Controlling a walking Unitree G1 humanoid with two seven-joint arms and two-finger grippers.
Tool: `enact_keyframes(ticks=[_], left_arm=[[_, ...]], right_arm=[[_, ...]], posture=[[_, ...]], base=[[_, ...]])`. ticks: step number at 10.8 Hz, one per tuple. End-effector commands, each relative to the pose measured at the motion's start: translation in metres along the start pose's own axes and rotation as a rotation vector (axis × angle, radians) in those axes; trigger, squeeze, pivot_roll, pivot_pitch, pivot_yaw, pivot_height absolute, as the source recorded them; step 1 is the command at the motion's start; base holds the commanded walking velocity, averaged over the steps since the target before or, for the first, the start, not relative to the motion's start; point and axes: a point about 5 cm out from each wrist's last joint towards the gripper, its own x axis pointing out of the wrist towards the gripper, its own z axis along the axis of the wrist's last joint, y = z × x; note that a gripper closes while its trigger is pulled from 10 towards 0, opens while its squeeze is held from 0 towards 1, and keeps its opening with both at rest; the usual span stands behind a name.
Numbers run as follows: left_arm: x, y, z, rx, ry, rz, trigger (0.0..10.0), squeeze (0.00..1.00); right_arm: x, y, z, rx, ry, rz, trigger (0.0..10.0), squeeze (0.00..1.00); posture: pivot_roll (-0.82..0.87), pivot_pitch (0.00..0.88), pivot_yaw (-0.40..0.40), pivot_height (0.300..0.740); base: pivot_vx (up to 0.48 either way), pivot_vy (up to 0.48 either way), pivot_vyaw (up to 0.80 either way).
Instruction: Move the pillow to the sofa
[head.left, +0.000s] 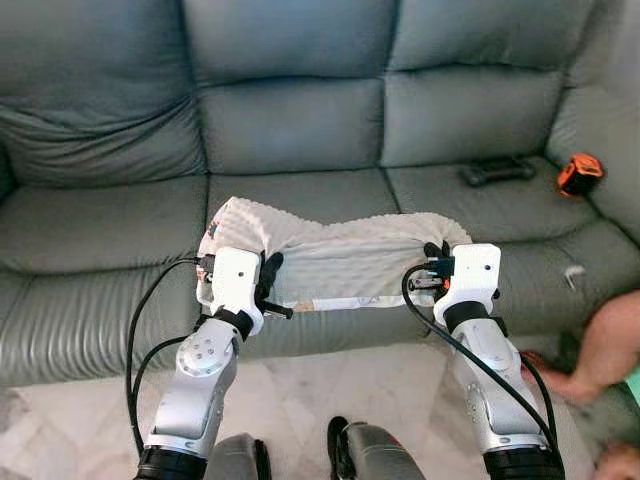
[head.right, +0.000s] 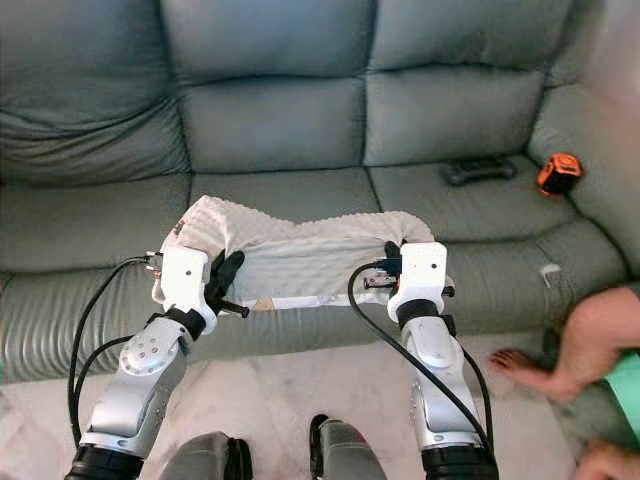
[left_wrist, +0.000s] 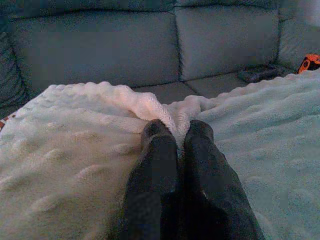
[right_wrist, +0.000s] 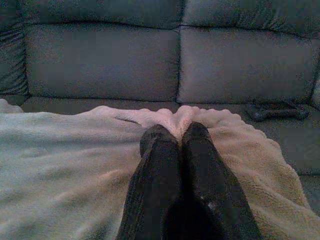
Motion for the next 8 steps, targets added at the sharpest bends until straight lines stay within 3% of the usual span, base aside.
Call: enact_keyframes(ticks=[1,2,5,8], left_arm=[[-0.0013,-0.0006,0.0051,-0.002,-0.031,-0.012,10.0,0.0],[-0.0015,-0.0007,0.0052,-0.004,-0.032,-0.016,10.0,0.0],[-0.0016,-0.0021,0.0054,-0.007,-0.033,-0.034,10.0,0.0],[-0.0017,-0.0034,0.0053,-0.008,-0.032,-0.042,10.0,0.0]], right_arm=[[-0.0001,-0.0028,0.0032,-0.001,-0.014,-0.016,10.0,0.0],[-0.0001,-0.0024,0.0031,0.0,-0.014,-0.016,10.0,0.0],[-0.0002,-0.0014,0.0022,0.003,-0.009,-0.015,10.0,0.0],[-0.0004,-0.0016,0.0014,0.002,-0.006,-0.013,10.0,0.0]], posture=[[-0.06,0.14,-0.011,0.74],[-0.06,0.14,-0.01,0.74],[-0.06,0.142,-0.007,0.74],[-0.06,0.144,-0.008,0.74]], base=[[0.0,0.0,0.0],[0.0,0.0,0.0],[0.326,0.0,-0.54],[0.36,0.0,0.0]])
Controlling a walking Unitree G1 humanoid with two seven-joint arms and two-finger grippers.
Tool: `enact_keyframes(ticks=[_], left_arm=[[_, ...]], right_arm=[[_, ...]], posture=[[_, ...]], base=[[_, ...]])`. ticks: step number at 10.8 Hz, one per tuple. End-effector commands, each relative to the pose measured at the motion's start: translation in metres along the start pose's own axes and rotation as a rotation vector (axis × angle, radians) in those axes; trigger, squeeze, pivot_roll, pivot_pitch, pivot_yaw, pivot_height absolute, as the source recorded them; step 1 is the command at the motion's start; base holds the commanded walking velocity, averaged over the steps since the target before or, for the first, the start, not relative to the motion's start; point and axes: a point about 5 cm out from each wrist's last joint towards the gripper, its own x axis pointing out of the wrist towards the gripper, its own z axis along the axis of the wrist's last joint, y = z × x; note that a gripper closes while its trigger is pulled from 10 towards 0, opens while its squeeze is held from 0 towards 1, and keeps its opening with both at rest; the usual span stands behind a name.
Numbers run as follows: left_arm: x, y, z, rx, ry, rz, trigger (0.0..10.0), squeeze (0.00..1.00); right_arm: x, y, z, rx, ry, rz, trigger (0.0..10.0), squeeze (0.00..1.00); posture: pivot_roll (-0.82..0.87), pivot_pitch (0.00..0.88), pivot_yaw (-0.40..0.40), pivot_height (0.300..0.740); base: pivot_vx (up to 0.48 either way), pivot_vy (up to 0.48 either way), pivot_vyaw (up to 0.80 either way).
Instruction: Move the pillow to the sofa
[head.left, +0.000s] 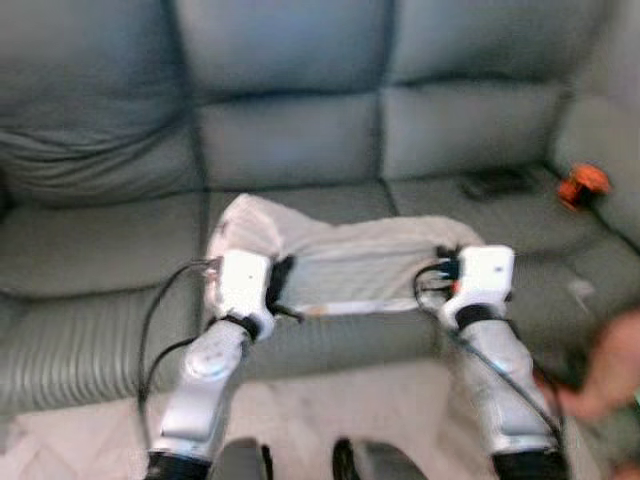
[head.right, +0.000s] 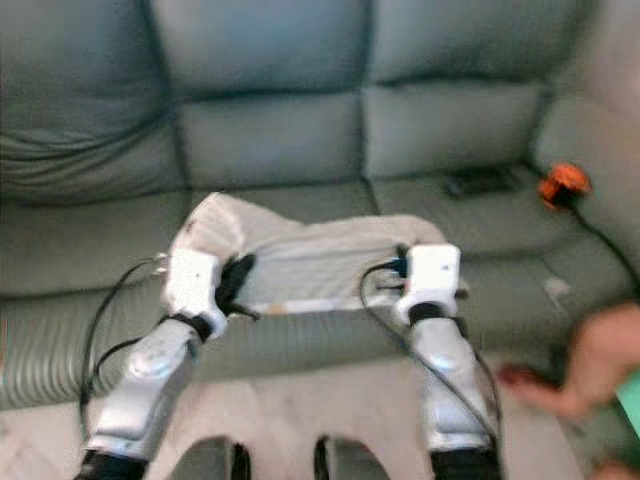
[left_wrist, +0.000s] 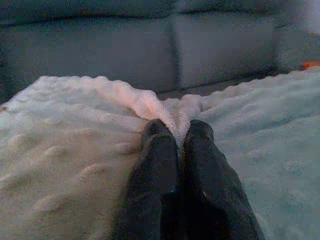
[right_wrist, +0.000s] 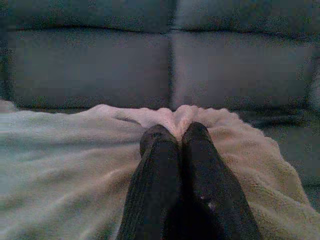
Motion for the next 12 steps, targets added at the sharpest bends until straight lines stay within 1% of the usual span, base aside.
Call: enact_keyframes(ticks=[1,2,4,5,6,7,9,10,12], left_arm=[[0.001,-0.005,0.007,0.0,-0.033,-0.024,10.0,0.0],[0.001,-0.005,0.006,0.0,-0.027,-0.024,10.0,0.0],[0.0,-0.001,0.006,0.034,-0.028,0.021,10.0,0.0],[-0.001,0.004,0.005,0.055,-0.029,0.048,10.0,0.0],[-0.006,0.01,0.004,0.077,-0.032,0.095,10.0,0.0],[-0.009,0.013,0.002,0.09,-0.033,0.12,10.0,0.0],[-0.009,0.014,0.002,0.109,-0.039,0.147,10.0,0.0],[-0.008,0.016,0.003,0.152,-0.057,0.18,10.0,0.0],[-0.007,0.017,0.003,0.134,-0.044,0.186,10.0,0.0]], right_arm=[[-0.001,-0.006,0.003,-0.011,-0.012,-0.019,10.0,0.0],[-0.002,-0.005,0.003,-0.01,-0.013,-0.015,10.0,0.0],[-0.002,-0.003,0.003,-0.011,-0.016,-0.007,10.0,0.0],[-0.002,-0.002,0.003,-0.014,-0.018,-0.001,10.0,0.0],[-0.003,0.0,0.003,-0.014,-0.019,0.008,10.0,0.0],[-0.004,0.0,0.002,-0.013,-0.015,0.013,10.0,0.0],[-0.003,0.001,0.003,-0.012,-0.018,0.021,10.0,0.0],[-0.002,0.002,0.005,-0.019,-0.028,0.03,10.0,0.0],[-0.003,0.002,0.005,-0.017,-0.027,0.033,10.0,0.0]], posture=[[-0.06,0.145,-0.008,0.74],[-0.06,0.148,-0.009,0.74],[-0.05,0.158,-0.012,0.74],[-0.05,0.167,-0.014,0.74],[-0.05,0.174,-0.018,0.736],[-0.05,0.179,-0.021,0.717],[-0.05,0.176,-0.023,0.687],[-0.05,0.177,-0.023,0.667],[-0.05,0.178,-0.025,0.633]], base=[[0.368,0.0,0.0],[0.285,0.0,0.0],[0.0,0.0,0.0],[0.0,0.0,0.0],[0.0,0.0,0.0],[0.0,0.0,0.0],[0.0,0.0,0.0],[0.0,0.0,0.0],[0.0,0.0,0.0]])
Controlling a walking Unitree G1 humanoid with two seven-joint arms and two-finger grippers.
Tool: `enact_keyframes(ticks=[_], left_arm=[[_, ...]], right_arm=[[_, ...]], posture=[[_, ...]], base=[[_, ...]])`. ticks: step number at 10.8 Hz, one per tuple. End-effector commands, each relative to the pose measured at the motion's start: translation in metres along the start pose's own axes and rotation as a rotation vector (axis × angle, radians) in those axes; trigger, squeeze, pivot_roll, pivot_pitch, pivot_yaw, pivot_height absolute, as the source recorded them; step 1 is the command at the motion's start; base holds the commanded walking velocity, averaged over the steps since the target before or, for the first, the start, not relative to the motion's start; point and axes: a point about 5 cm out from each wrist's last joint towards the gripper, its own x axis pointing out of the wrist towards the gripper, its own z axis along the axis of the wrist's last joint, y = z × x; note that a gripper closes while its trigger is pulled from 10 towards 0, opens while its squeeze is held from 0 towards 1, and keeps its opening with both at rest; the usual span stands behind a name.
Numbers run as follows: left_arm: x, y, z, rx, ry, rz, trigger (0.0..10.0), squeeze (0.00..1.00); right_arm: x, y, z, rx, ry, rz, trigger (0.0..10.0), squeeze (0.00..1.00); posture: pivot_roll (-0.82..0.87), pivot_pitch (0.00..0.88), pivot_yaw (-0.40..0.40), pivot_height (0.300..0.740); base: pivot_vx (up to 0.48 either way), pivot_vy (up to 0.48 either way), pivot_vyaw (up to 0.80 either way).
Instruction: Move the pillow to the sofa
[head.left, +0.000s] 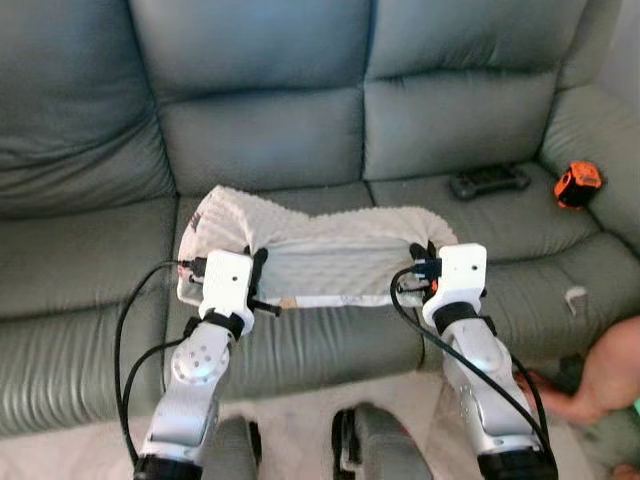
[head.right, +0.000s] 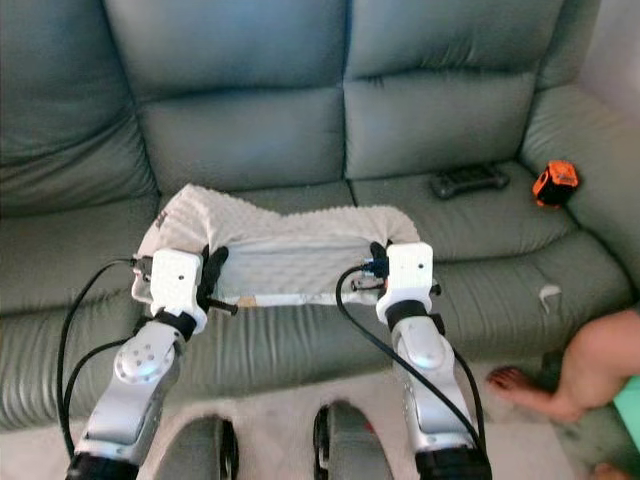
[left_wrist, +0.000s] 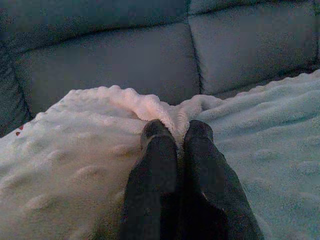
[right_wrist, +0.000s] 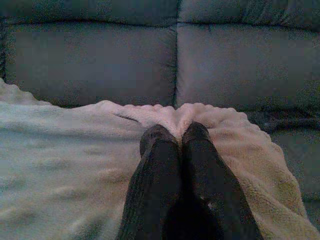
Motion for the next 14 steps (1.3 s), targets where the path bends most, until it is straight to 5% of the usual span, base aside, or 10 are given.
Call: enact_keyframes(ticks=[1,10,14], left_arm=[[-0.0011,0.006,-0.0003,-0.002,0.0,0.037,10.0,0.0],[0.0039,0.0009,0.006,-0.017,-0.041,0.027,10.0,0.0],[0.008,-0.0017,0.0066,-0.04,-0.043,0.021,10.0,0.0]], right_arm=[[-0.0022,-0.0071,0.0008,-0.006,-0.006,-0.022,10.0,0.0],[-0.0004,-0.0011,0.0051,0.001,-0.034,0.023,10.0,0.0],[-0.0028,0.0017,0.0049,0.002,-0.034,0.045,10.0,0.0]], posture=[[-0.05,0.178,-0.025,0.633],[-0.05,0.182,-0.018,0.633],[-0.06,0.187,-0.022,0.633]], base=[[0.0,0.0,0.0],[0.0,0.0,0.0],[0.299,0.0,0.43]])
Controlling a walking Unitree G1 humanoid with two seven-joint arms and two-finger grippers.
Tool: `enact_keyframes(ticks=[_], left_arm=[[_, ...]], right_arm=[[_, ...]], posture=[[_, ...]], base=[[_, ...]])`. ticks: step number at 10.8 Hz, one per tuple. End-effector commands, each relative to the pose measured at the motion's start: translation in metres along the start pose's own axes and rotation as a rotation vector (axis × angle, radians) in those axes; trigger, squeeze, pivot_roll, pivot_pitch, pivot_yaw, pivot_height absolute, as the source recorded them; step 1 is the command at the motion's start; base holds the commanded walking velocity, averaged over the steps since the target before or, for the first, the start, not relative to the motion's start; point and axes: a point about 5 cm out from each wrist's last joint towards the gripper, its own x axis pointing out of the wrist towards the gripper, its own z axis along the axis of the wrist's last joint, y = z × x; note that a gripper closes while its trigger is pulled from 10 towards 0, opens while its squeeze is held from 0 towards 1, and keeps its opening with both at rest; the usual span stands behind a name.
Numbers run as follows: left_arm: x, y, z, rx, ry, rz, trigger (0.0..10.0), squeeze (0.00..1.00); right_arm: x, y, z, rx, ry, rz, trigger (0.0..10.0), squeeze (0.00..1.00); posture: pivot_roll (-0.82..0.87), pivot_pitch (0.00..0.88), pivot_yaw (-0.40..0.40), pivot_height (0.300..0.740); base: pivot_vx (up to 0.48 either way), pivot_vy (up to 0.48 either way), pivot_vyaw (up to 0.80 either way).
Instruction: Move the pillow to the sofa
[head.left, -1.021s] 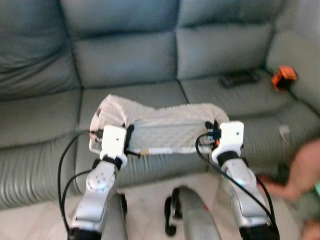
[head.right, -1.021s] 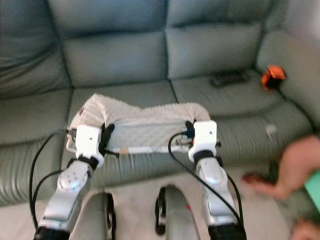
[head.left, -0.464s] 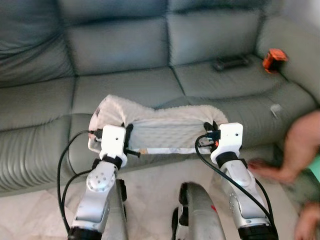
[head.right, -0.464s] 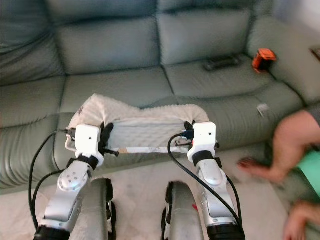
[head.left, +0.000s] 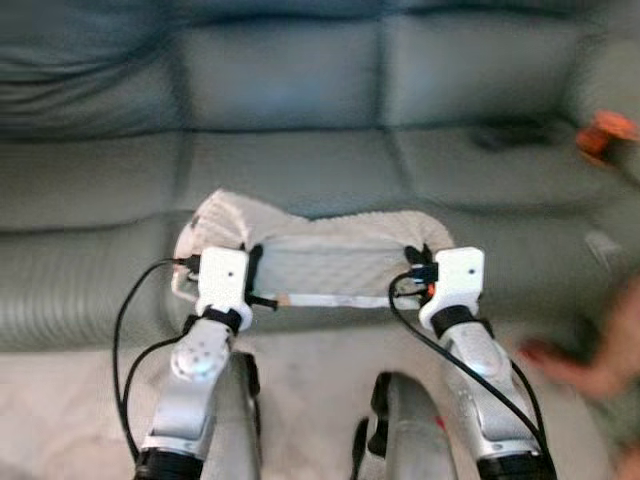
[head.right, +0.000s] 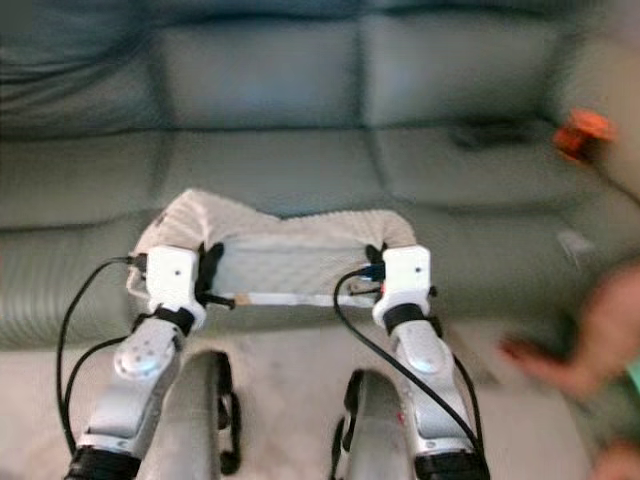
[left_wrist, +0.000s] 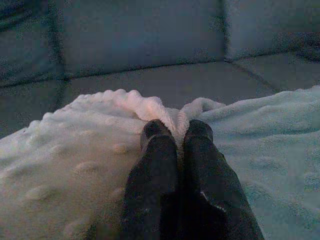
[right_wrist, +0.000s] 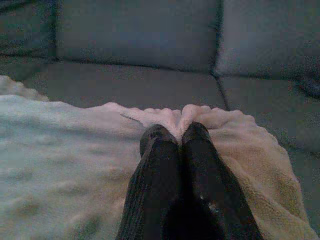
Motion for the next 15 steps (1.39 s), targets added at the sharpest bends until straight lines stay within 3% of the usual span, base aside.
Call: enact_keyframes(ticks=[1,6,10,13,15], left_arm=[[0.004,-0.003,0.007,-0.001,-0.034,-0.013,10.0,0.0],[0.002,-0.005,0.002,0.001,-0.008,-0.022,10.0,0.0],[0.006,0.002,0.006,0.015,-0.009,0.049,10.0,0.0],[0.03,0.013,0.0,-0.055,0.039,0.171,10.0,0.0],[0.043,0.029,-0.001,0.013,0.048,0.327,10.0,0.0]], right_arm=[[-0.001,-0.005,0.005,-0.005,-0.022,-0.01,10.0,0.0],[-0.002,-0.003,0.004,-0.004,-0.013,-0.01,10.0,0.0],[-0.004,-0.006,0.003,-0.002,0.019,0.011,10.0,0.0],[0.021,-0.019,0.018,-0.058,0.021,0.097,10.0,0.0],[0.043,-0.032,0.029,-0.111,0.026,0.159,10.0,0.0]], posture=[[-0.06,0.188,-0.022,0.633],[-0.06,0.2,-0.02,0.633],[-0.06,0.324,-0.024,0.633],[-0.09,0.451,-0.013,0.633],[-0.08,0.491,-0.004,0.633]], base=[[0.334,0.0,0.0],[0.178,0.0,0.0],[0.0,0.0,0.0],[0.0,0.0,0.0],[0.0,0.0,0.0]])
